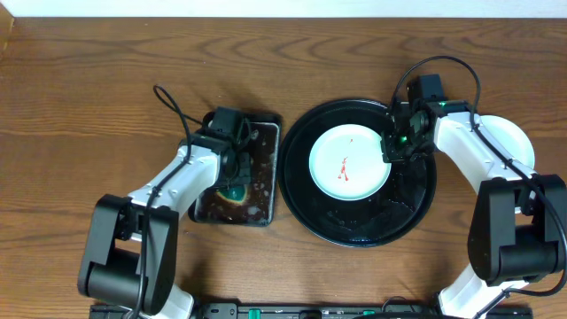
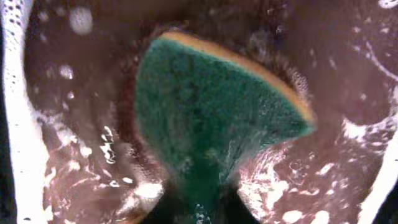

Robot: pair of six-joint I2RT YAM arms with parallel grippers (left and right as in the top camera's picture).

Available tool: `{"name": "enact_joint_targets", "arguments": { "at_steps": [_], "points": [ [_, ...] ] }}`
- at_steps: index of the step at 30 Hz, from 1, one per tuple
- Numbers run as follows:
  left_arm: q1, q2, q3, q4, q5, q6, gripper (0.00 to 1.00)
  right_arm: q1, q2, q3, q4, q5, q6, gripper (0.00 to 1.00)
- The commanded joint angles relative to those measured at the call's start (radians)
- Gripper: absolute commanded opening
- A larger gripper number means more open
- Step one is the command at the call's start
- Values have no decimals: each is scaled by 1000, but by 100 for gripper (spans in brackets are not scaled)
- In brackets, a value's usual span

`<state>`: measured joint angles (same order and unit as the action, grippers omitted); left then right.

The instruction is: Clean dirty plates on tray and stack at the side

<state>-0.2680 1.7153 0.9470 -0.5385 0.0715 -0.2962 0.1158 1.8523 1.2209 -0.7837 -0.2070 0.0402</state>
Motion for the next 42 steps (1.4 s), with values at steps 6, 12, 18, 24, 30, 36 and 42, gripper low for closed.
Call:
{"name": "enact_joint_targets", "arguments": {
  "at_steps": [6, 12, 18, 24, 30, 36, 42],
  "points": [
    [3, 1, -10, -18, -4, -16, 7, 8, 12, -6, 2, 9, -4, 1],
    [3, -92, 21, -32, 37, -16, 7, 6, 12, -6, -2, 23, -4, 1],
    [15, -201, 21, 48, 196, -14, 7, 6, 12, -6, 3, 23, -4, 1],
    [113, -211, 21, 108, 411, -11, 7, 6, 12, -6, 6, 24, -4, 1],
    [254, -211, 21, 142, 741, 57, 7, 6, 12, -6, 6, 23, -4, 1],
    [356, -211, 18, 155, 987, 61, 7, 6, 12, -6, 7, 23, -4, 1],
    [409, -211, 17, 156, 1144, 99, 7, 6, 12, -6, 7, 23, -4, 1]
  ]
}}
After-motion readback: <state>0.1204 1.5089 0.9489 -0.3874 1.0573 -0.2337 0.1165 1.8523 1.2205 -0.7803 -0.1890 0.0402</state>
